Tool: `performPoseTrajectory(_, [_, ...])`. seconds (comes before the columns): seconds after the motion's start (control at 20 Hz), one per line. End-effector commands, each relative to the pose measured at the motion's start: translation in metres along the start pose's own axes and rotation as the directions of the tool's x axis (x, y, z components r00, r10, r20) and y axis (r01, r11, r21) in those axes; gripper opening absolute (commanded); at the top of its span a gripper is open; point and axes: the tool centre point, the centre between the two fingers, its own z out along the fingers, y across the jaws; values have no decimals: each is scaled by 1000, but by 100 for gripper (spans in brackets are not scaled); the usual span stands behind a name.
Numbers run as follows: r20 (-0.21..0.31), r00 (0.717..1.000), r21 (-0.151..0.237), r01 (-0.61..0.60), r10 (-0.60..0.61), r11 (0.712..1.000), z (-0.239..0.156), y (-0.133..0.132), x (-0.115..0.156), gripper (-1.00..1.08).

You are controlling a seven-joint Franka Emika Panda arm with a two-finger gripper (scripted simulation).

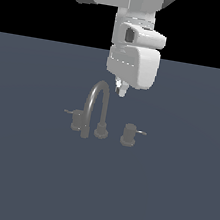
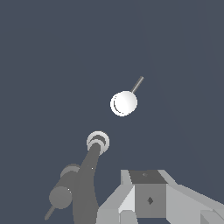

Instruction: Turn on the faucet by rotating a designated handle.

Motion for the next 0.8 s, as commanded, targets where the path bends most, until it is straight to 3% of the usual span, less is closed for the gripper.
performPoseTrajectory(0.0, [-2,998,2,-71,71,998,16,-5,12,-100])
performPoseTrajectory(0.3, [-6,969,8,-245,245,969,54,-13,44,-100])
performPoseTrajectory(0.75, [-9,887,16,-462,463,886,104,-15,88,-100])
